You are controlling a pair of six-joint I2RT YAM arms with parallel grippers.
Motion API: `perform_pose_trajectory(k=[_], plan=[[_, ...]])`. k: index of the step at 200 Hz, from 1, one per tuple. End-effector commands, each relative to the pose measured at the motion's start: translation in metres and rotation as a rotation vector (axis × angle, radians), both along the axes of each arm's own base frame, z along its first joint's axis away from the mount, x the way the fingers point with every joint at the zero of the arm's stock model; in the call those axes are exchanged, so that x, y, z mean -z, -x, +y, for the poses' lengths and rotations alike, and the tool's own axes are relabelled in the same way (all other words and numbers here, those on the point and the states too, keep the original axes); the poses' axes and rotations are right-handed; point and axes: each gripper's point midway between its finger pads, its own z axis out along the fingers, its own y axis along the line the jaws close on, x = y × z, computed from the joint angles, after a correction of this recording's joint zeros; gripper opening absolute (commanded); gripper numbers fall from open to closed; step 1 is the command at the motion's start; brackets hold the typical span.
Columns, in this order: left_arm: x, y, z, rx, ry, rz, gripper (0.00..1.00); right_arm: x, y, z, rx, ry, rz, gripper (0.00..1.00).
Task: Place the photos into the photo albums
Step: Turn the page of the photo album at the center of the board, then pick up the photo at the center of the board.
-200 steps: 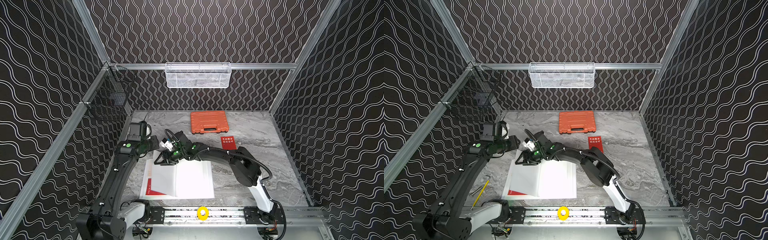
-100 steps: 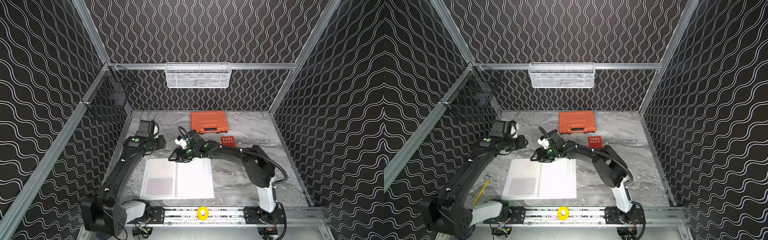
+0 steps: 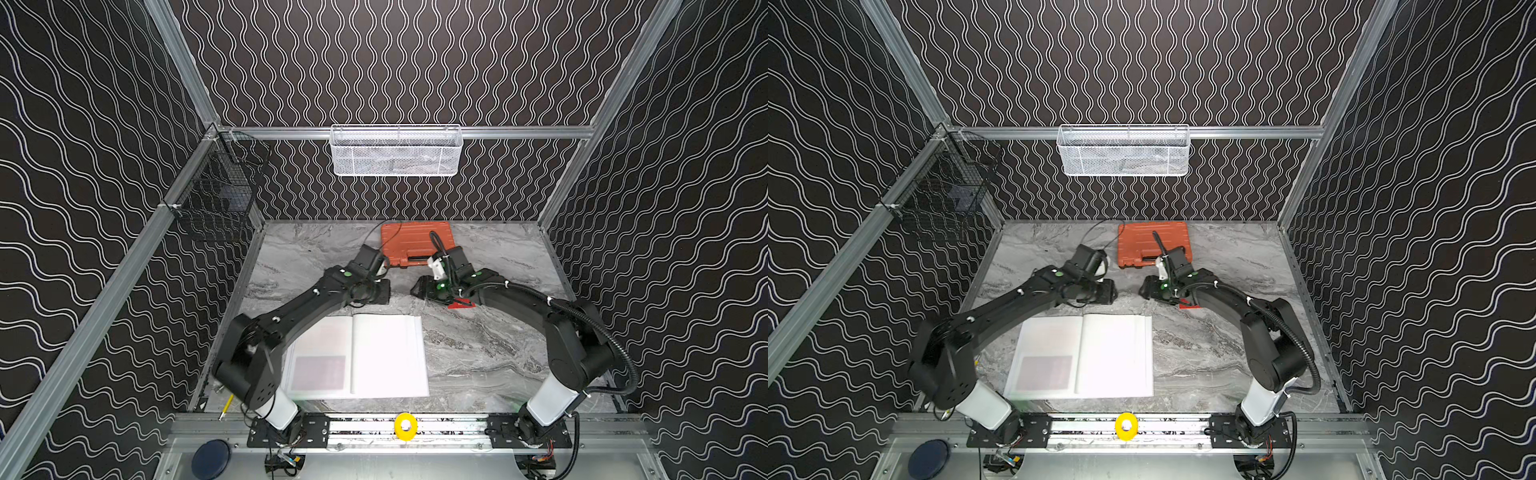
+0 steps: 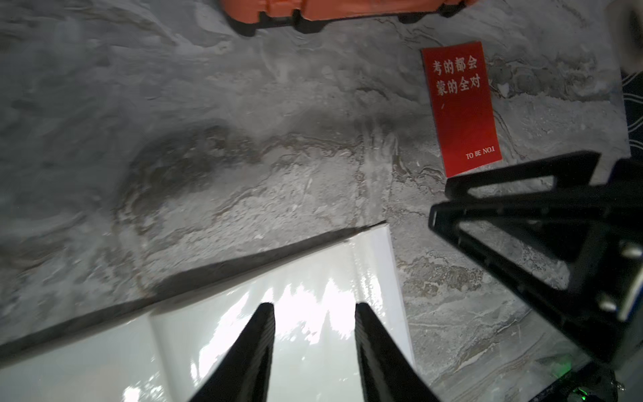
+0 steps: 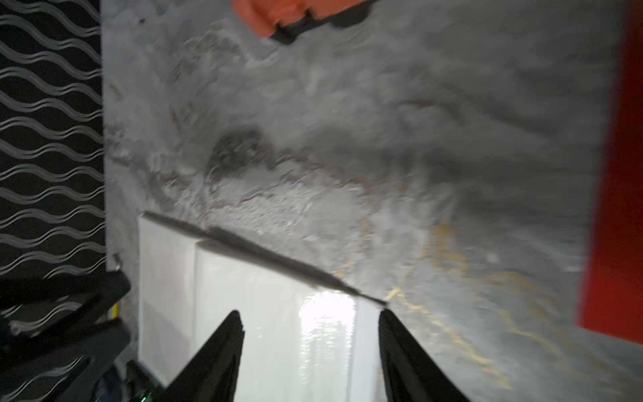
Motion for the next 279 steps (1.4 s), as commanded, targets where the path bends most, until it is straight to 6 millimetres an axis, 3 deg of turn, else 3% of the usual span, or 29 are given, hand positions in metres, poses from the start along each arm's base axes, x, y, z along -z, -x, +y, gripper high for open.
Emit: perform_pose_trajectory(k=[1, 24, 54, 123, 159, 165, 209, 265, 269, 279], plan=[[-0.002, -0.011, -0.04, 0.043, 0.073, -0.027, 0.43, 0.007, -0.01, -0.039, 0.078, 0.143, -0.022, 0.64], [0.008, -0.018, -0.076, 0.088, 0.102, -0.021, 0.43, 0.014, -0.031, -0.081, 0.179, 0.225, -0.021, 0.71], [0.03, -0.028, -0.111, 0.134, 0.142, 0.008, 0.43, 0.027, -0.05, -0.114, 0.259, 0.252, 0.001, 0.77], [0.068, -0.043, -0.147, 0.158, 0.156, 0.04, 0.43, 0.048, -0.069, -0.175, 0.388, 0.245, 0.029, 0.79], [0.087, -0.049, -0.156, 0.152, 0.154, 0.066, 0.43, 0.06, -0.075, -0.165, 0.357, 0.172, 0.056, 0.79], [0.09, -0.05, -0.157, 0.15, 0.151, 0.069, 0.43, 0.073, -0.073, -0.163, 0.351, 0.17, 0.085, 0.79], [0.101, -0.057, -0.163, 0.132, 0.144, 0.083, 0.43, 0.082, -0.067, -0.149, 0.321, 0.109, 0.113, 0.77], [0.113, -0.06, -0.159, 0.101, 0.104, 0.108, 0.43, 0.085, -0.049, -0.127, 0.274, 0.062, 0.13, 0.75], [0.113, -0.06, -0.158, 0.098, 0.103, 0.11, 0.43, 0.074, -0.05, -0.126, 0.272, 0.053, 0.104, 0.75], [0.114, -0.06, -0.157, 0.094, 0.099, 0.109, 0.42, 0.072, -0.048, -0.123, 0.265, 0.048, 0.101, 0.75]])
